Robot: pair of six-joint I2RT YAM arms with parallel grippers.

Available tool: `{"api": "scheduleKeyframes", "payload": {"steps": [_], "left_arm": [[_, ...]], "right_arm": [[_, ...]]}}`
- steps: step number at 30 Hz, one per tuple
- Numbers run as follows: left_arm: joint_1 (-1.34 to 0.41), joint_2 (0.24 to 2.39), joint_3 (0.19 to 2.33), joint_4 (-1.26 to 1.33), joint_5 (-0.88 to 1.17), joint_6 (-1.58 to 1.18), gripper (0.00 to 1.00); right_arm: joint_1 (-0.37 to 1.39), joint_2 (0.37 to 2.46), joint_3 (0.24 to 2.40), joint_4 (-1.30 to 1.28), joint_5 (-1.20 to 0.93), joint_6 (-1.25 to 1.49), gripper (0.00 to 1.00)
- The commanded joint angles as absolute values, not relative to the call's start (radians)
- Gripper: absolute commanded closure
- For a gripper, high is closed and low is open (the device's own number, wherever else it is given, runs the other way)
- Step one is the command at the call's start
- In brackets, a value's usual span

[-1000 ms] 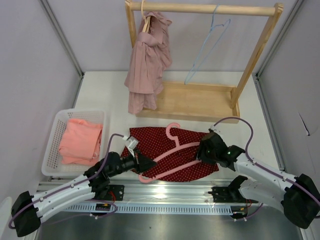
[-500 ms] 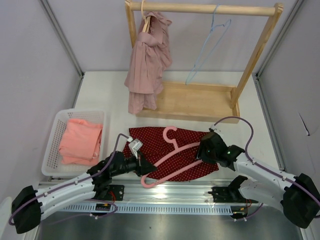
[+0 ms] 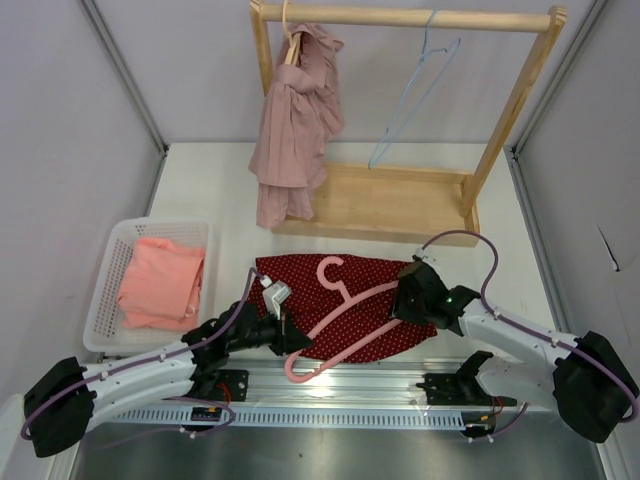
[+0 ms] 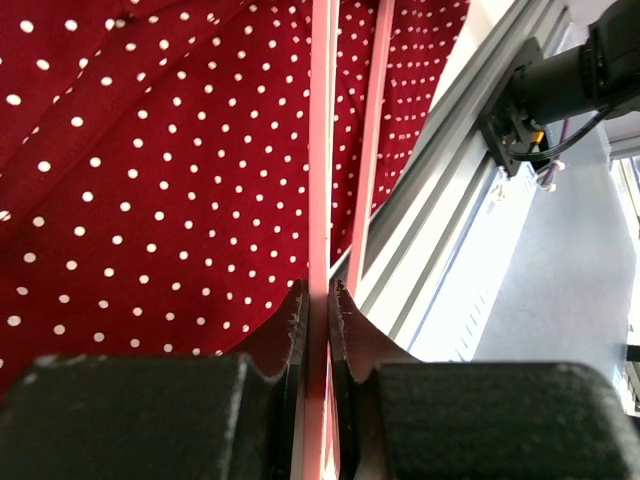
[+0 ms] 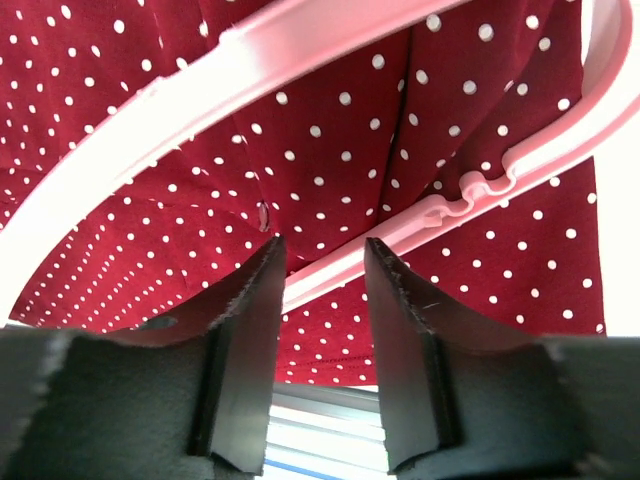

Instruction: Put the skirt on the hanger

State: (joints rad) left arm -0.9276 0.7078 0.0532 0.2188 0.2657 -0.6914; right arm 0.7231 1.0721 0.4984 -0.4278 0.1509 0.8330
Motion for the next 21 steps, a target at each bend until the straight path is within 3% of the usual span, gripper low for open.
{"api": "scheduleKeyframes", "payload": {"steps": [1, 5, 8, 21], "left_arm": [[-0.933, 0.733, -0.009, 0.233, 0.287, -0.692, 1.0], [-0.933, 0.732, -0.009, 0.222, 0.281, -0.69, 1.0], [-0.933, 0.729, -0.009, 0.224, 0.279, -0.69, 1.0], [-0.933, 0.735, -0.008, 0.233, 0.287, -0.689, 1.0]], "right_arm": [[0.726, 1.088, 0.54, -0.376, 0.173, 0.824, 0.59], [0.721, 1.086, 0.569, -0.393, 0.198, 0.813, 0.64], [0.724, 1.089, 0.616, -0.416, 0.213, 0.793, 0.58], [0.736, 1.108, 0.586, -0.428, 0.239, 0.773, 0.55]]}}
